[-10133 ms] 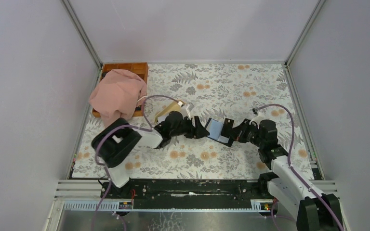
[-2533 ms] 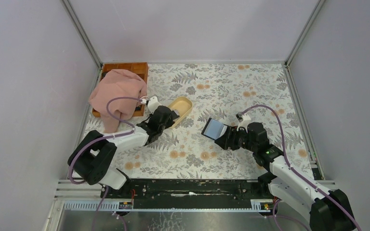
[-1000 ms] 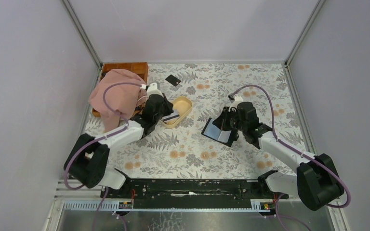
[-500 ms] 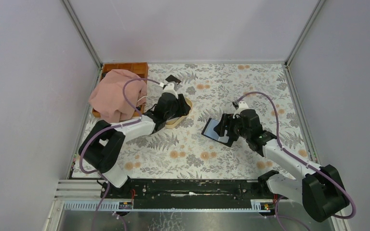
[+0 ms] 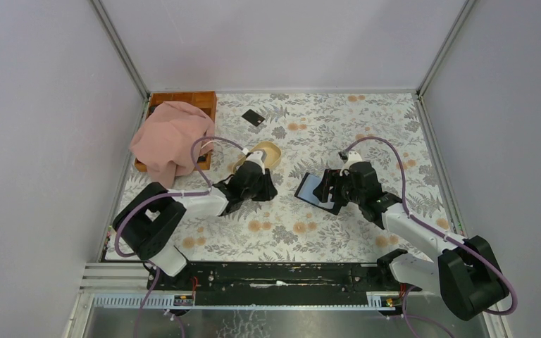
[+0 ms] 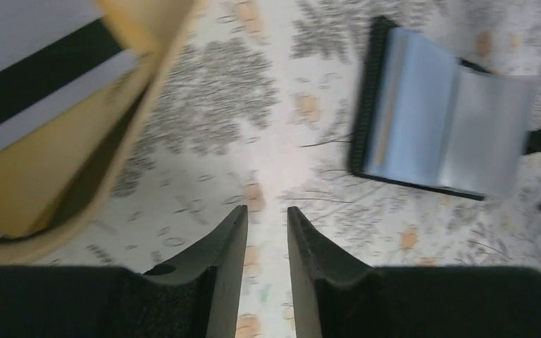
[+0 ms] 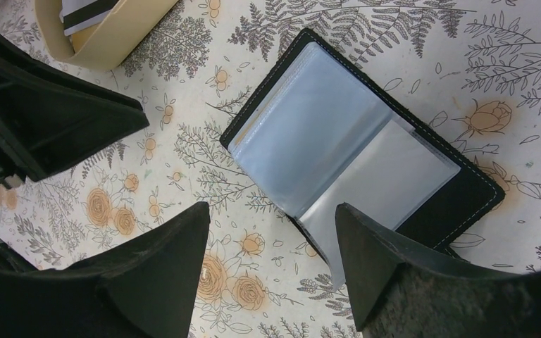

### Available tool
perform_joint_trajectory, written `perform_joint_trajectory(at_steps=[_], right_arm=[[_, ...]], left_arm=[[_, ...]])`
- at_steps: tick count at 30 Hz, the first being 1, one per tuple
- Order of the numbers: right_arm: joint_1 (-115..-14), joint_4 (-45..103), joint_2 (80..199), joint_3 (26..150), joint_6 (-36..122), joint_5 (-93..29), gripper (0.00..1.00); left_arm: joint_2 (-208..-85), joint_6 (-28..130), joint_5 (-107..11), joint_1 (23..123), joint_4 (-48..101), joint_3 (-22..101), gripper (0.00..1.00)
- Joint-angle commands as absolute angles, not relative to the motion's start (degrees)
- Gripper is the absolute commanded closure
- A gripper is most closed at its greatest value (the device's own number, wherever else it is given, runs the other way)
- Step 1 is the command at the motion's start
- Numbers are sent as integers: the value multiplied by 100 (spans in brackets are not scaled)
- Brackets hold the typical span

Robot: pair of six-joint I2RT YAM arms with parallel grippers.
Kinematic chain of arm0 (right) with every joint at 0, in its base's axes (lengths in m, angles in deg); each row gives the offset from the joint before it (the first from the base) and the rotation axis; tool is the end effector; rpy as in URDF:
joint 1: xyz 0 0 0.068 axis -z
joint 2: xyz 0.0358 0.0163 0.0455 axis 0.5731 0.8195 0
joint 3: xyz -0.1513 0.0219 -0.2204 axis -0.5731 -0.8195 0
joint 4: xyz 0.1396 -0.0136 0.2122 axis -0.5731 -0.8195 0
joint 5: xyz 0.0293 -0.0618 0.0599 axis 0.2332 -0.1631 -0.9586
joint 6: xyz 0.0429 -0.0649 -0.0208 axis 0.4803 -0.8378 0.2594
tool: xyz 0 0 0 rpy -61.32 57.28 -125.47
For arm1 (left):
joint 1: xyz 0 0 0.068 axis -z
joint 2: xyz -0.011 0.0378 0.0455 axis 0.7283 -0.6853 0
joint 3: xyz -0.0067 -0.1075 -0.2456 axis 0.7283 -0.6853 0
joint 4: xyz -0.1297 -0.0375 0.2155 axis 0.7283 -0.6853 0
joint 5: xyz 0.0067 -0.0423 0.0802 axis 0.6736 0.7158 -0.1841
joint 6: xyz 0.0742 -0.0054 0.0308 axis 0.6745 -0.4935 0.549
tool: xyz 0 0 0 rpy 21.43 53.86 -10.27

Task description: Take the credit cards out of the card holder

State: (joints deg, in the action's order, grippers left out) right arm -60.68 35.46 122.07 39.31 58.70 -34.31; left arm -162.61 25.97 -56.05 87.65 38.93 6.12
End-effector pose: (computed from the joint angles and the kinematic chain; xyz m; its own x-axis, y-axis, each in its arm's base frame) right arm 0.2236 0.1213 0.1788 -0.6399 0.1071 -0.7610 -0.3447 0.8451 0.4087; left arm 0.2503 -0.2168 0.1327 -0.7644 -0.1223 -0.6331 0.2503 0.8486 -0.4661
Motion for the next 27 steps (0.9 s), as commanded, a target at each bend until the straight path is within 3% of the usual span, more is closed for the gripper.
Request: perform_joint_trajectory(at_steps=[1, 19, 24, 27], right_arm=[[-6064, 3744, 12113, 3892, 5866, -3388, 27], [-6065, 3563, 12157, 3864, 5903, -3110, 27], [-6078, 3539, 12363, 3991, 5838, -3276, 40], [-6224, 3414, 12710, 4250, 5869, -3021, 30]], left_arm=[[-16205, 2449, -5659, 8318, 4086, 245, 66], [-16601, 2741, -6117, 7829, 3981, 986, 68], [-16169, 2605, -5913, 8104, 4373, 573, 68], [-15920, 2476, -6179, 8542, 4430, 337, 68]])
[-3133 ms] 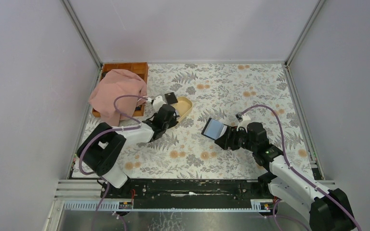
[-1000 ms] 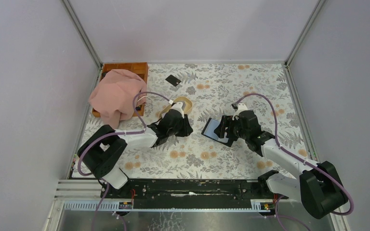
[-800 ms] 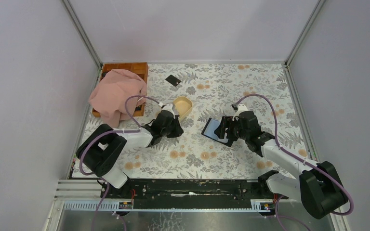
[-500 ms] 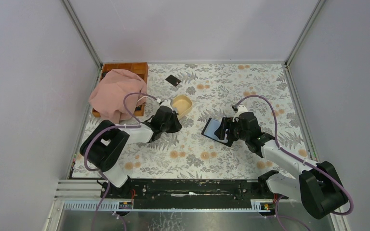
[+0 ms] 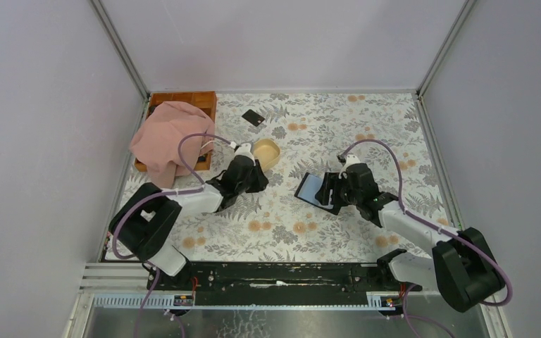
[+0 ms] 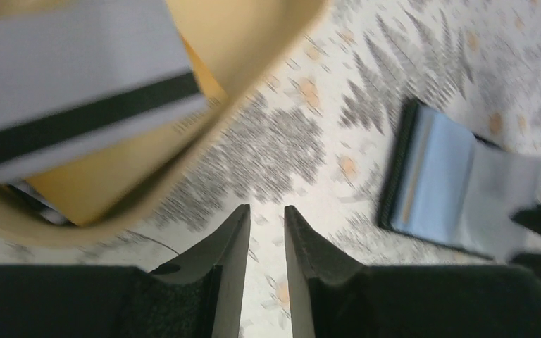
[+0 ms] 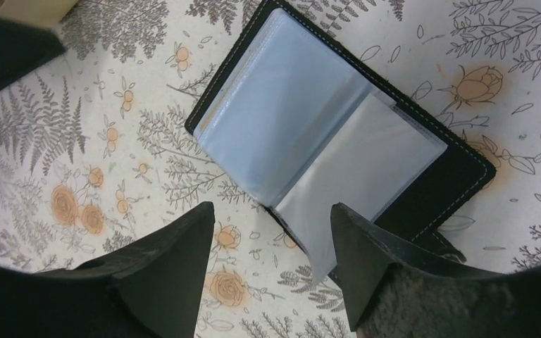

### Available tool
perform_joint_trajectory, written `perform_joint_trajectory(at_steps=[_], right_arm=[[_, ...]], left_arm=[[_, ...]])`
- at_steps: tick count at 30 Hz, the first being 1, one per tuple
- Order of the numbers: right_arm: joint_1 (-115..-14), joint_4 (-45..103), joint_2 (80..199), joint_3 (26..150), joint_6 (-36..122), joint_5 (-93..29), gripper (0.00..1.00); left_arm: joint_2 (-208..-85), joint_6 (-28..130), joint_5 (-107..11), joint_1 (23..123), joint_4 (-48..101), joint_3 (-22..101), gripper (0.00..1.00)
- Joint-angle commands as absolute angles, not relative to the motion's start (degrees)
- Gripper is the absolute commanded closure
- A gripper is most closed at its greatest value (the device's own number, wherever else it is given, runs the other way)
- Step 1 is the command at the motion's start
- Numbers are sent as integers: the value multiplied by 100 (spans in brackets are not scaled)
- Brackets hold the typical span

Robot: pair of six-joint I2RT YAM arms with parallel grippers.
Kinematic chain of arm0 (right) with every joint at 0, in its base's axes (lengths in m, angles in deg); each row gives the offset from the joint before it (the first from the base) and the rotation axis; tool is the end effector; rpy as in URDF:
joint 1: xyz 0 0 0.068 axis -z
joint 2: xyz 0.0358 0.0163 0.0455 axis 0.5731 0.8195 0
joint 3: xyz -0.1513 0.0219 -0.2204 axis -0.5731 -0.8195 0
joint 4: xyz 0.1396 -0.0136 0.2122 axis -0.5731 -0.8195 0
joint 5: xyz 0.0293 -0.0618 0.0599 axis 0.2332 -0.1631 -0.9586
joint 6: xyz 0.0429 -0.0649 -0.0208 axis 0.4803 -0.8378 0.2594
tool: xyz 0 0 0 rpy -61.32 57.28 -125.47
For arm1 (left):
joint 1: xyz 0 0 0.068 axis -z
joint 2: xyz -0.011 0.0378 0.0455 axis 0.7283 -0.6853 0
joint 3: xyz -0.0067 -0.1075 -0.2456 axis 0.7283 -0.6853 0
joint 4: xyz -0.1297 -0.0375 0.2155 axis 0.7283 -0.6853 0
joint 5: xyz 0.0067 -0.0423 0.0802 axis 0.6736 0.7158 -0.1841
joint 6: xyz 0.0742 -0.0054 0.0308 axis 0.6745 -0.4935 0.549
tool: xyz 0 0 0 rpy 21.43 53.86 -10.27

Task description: Take the credit cards out of the card holder

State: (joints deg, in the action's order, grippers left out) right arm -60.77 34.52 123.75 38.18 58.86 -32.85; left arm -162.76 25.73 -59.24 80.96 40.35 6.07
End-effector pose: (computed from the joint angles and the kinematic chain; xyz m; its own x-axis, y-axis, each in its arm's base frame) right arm 0.2216 0.1188 0.1631 -0.6783 0.0922 -0.7290 -0.3045 0.8676 0.3930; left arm 0.2776 -0.1841 0.1345 -0.7119 -0.2359 -0.6615 0.1247 0.8845 -0.4496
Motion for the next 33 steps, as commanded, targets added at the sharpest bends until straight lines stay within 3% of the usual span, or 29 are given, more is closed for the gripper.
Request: perform_joint_trajectory(at_steps=[1, 17, 20, 23, 33], right_arm=[[-6304, 3313, 12825, 4406, 5853, -2857, 27], [-7705, 2342, 14719, 6198, 5829, -899, 24], [-7746, 2229, 14926, 6313, 5982, -705, 41], [-7748, 2133, 15002, 6301, 6058, -609, 45], [-7757, 2117, 15231, 6210, 5958, -725, 41]], left_arm=[[-15836, 2391, -6196, 8653, 4504, 205, 68], [-15060, 2511, -6779, 8819, 4225, -640, 68], [-15035, 2556, -6803, 8809, 4217, -722, 68], [-15046, 2619, -6812, 8796, 4216, -769, 68], [-15160, 2516, -6382, 8700, 4530, -871, 69]])
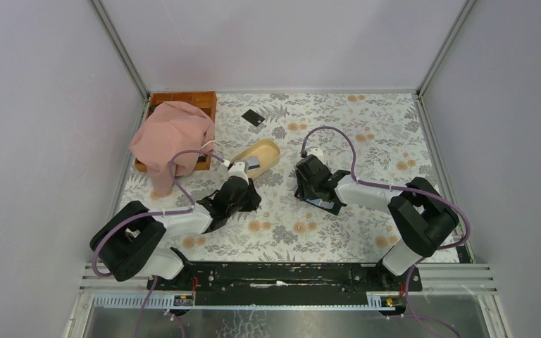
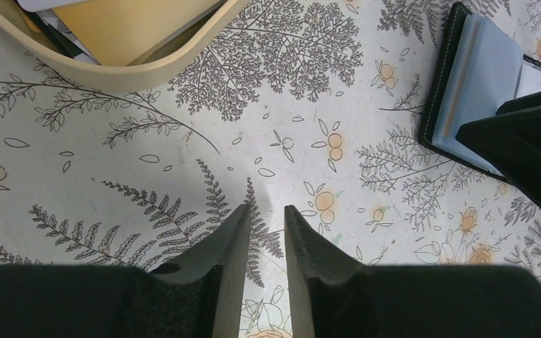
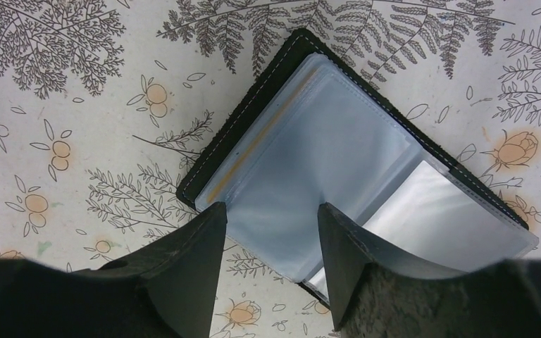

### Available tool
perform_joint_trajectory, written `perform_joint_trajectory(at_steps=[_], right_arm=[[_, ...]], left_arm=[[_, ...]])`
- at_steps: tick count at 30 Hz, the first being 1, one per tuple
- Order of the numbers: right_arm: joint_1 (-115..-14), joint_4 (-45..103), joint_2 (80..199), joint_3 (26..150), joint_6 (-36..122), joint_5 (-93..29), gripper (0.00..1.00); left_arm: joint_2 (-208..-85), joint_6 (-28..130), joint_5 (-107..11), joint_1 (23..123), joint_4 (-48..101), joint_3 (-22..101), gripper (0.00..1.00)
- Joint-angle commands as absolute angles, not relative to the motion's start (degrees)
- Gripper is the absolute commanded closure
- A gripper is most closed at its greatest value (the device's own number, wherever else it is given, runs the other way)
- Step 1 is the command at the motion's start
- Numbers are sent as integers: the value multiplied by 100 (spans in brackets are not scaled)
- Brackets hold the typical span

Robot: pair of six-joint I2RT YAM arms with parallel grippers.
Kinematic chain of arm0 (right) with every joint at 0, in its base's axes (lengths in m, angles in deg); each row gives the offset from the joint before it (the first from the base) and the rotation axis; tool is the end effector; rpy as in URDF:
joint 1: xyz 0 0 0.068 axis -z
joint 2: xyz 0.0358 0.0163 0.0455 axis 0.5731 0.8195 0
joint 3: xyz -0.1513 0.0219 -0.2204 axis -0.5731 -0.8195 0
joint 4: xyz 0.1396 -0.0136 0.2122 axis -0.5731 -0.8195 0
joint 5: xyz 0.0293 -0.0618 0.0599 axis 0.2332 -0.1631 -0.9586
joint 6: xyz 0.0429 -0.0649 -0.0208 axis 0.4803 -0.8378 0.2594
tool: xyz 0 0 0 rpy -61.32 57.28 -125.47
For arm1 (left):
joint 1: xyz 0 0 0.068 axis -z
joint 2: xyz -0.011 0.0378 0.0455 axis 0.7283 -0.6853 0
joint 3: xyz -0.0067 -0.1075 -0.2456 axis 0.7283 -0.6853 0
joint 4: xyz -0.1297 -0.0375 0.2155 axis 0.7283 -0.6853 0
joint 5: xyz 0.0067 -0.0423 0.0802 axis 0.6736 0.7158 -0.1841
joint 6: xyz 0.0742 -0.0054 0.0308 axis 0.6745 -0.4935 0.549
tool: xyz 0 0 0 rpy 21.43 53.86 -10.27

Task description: Take the credit cards out of the card holder

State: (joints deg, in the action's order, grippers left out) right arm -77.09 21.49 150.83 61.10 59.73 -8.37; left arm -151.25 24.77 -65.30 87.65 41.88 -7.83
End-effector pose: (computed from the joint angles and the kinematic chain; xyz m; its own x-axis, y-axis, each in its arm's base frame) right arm 0.2589 0.2086 0.1407 -0.7402 -0.1553 -0.6542 -0.2456 0.9682 0.0480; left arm 0.2135 -0.1702 0.1215 -0.7028 -0.1873 -0.6863 0.1537 0.9020 -0.4035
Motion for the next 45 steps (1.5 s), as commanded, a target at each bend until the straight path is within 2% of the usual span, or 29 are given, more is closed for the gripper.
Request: perform_joint_trajectory(at_steps=[1, 4, 6, 10, 13, 15, 18, 20, 23, 29, 35, 40, 45], right_arm=[[-7753, 2119, 15254, 6206, 5962, -731, 41], [-7757, 2143, 15306, 6169, 5947, -754, 41], [-7753, 2160, 15321, 6134, 5968, -783, 45], [-7752, 2129, 15516, 6115, 6204, -871, 81], [-7750, 2195, 15481, 5993, 6337, -958, 96], [-7750, 2223, 15382, 5908, 6392, -922, 99], [-7751, 2282, 14856, 5734, 6393, -822, 100], [-7750, 2290, 14519, 5648, 6340, -777, 94], [-7750, 2254, 14132, 5543, 6268, -730, 90], [-7750, 2102, 13958, 5388, 6351, -555, 87], [-7739, 1722, 13653, 5239, 6662, 140, 86], [-7724, 1556, 13323, 4980, 6935, 426, 75], [-7712, 1411, 13009, 4667, 7318, 635, 72]], left_arm=[[-15146, 2527, -6363, 8692, 4532, -872, 69], [-15148, 2540, -6343, 8652, 4518, -870, 69], [-15162, 2535, -6321, 8638, 4518, -872, 69], [-15193, 2502, -6254, 8634, 4562, -880, 69], [-15191, 2474, -6194, 8629, 4585, -885, 69], [-15182, 2475, -6170, 8632, 4594, -877, 69], [-15191, 2496, -6121, 8632, 4601, -847, 70], [-15215, 2516, -6075, 8642, 4617, -801, 70], [-15275, 2463, -5911, 8674, 4754, -710, 69], [-15580, 2386, -5824, 9046, 4832, -238, 67], [-15899, 2280, -5713, 9157, 4972, -64, 67], [-15946, 2305, -5672, 9209, 4983, 5, 67], [-16124, 2580, -5979, 9519, 4681, 500, 66]])
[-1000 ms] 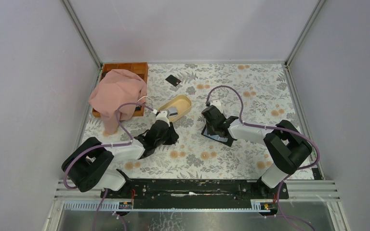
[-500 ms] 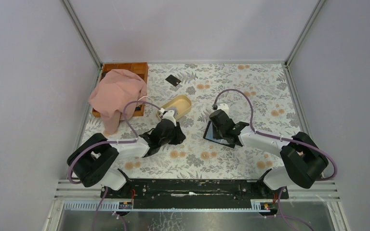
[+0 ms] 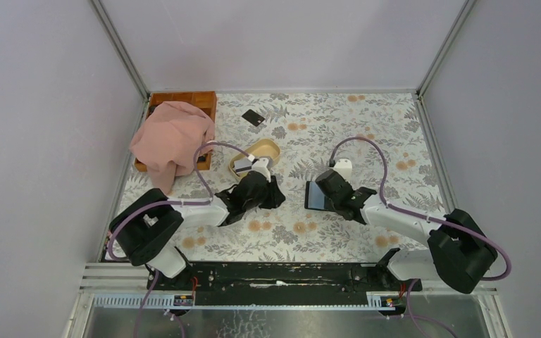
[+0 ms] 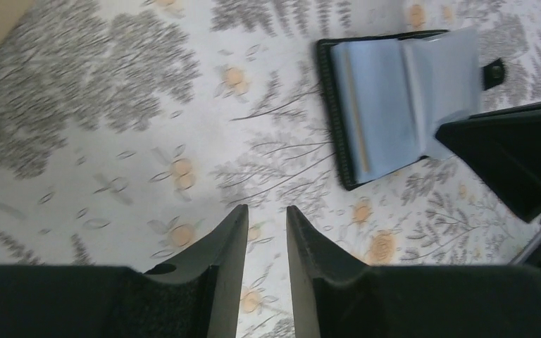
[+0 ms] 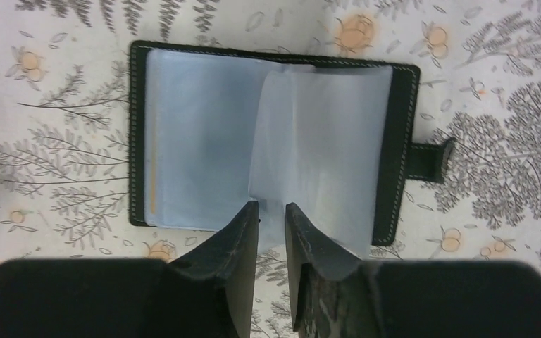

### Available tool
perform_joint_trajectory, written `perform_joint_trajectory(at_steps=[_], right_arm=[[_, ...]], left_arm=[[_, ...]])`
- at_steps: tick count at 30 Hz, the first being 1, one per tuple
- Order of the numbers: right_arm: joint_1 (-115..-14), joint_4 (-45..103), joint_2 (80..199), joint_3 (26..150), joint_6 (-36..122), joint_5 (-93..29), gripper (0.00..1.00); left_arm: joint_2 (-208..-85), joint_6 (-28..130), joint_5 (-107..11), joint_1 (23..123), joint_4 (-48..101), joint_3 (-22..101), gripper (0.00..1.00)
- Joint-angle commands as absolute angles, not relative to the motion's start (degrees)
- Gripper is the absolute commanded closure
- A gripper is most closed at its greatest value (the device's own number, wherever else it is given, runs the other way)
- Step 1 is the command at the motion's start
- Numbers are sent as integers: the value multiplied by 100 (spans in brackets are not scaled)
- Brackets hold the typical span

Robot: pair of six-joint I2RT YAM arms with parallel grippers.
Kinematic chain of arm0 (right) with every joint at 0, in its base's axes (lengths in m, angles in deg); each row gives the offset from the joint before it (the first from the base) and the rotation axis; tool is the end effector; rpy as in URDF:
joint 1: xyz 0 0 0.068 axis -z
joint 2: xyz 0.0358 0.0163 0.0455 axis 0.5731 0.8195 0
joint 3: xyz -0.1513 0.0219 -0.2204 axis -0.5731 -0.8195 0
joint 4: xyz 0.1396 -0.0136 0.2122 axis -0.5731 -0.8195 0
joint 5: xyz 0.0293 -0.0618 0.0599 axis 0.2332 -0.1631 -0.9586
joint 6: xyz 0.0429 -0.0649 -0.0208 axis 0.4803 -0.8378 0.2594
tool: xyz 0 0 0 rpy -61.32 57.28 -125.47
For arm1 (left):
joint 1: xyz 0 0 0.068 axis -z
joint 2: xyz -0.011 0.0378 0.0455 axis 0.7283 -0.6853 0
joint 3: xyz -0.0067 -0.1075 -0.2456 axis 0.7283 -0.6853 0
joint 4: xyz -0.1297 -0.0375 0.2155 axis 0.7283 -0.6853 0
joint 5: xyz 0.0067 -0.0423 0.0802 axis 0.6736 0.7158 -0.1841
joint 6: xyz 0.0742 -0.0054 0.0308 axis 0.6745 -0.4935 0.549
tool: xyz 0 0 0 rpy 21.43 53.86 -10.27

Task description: Take the credit cards out of the card holder

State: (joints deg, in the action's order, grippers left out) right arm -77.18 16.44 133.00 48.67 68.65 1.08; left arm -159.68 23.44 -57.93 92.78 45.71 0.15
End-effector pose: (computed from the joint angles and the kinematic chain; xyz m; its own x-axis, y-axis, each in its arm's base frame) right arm 0.2130 0.1531 0.1561 -0.7075 0.0097 -0.7066 -0.0368 0.9980 0.0505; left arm 0.2204 -0.2252 0.1302 -0.7454 -0.1312 -0.6536 0.2988 0.8107 -0.5034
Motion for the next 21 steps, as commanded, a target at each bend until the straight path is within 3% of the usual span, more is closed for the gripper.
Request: perform_joint_trajectory(at_steps=[1, 4, 10, 21], right_arm=[[-7708, 1392, 12942, 4597, 7385, 690, 72], [-7645, 1285, 12755, 4440, 7563, 818, 69], [-7436, 960, 12345, 4292, 7680, 1002, 49], [-7146, 819, 11462, 4167, 7559, 929, 45]], left_arm=[[-16198, 2619, -5963, 9576, 4673, 657, 66], [-16475, 2647, -5856, 9690, 4713, 977, 66], [-17036, 2683, -5609, 9842, 4879, 1495, 65], [-18190, 2884, -5480, 10120, 4666, 2645, 65]])
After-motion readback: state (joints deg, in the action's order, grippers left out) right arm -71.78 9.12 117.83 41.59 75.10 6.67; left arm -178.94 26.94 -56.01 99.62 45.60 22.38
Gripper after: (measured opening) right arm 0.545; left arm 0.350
